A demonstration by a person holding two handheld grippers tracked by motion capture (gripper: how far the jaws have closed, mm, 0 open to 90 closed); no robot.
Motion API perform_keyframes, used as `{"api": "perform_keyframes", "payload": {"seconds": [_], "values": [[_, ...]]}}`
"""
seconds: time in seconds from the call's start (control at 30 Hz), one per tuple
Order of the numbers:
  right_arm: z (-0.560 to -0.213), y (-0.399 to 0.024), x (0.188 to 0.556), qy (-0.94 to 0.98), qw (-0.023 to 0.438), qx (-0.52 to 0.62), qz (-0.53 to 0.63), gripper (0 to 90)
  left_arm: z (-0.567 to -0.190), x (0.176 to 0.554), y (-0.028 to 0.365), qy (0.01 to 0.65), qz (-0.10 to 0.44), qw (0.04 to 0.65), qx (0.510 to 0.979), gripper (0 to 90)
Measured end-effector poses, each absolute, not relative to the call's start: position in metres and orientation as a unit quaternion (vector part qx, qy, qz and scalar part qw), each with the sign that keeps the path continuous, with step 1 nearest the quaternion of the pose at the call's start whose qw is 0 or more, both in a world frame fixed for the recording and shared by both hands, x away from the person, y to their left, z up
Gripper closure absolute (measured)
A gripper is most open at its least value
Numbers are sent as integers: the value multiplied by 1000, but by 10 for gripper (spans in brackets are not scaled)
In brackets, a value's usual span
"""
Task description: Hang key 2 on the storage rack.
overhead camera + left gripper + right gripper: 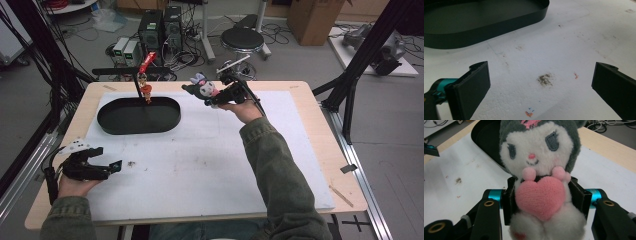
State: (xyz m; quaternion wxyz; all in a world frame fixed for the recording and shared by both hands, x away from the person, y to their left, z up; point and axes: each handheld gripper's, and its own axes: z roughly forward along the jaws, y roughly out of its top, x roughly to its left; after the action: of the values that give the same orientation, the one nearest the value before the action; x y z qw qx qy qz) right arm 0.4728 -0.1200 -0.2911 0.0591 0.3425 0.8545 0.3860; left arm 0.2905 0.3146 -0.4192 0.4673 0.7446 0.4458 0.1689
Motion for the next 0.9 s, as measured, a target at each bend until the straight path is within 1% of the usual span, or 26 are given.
{"api": "perform_keyframes", "payload": {"seconds": [0.27, 0.4, 0.57, 0.9], "values": [[-276, -95, 473, 864, 59, 328, 378, 483, -419, 291, 315, 446, 168, 469, 743, 23], [-270, -81, 473, 863, 49, 322, 386, 483, -419, 291, 315, 445, 169, 470, 744, 23], [-262, -63, 473, 870, 53, 308, 381, 483, -419, 292, 315, 445, 168, 470, 744, 23], [-246, -34, 479, 870, 47, 298, 389, 483, -418, 292, 316, 445, 169, 477, 739, 23]]}}
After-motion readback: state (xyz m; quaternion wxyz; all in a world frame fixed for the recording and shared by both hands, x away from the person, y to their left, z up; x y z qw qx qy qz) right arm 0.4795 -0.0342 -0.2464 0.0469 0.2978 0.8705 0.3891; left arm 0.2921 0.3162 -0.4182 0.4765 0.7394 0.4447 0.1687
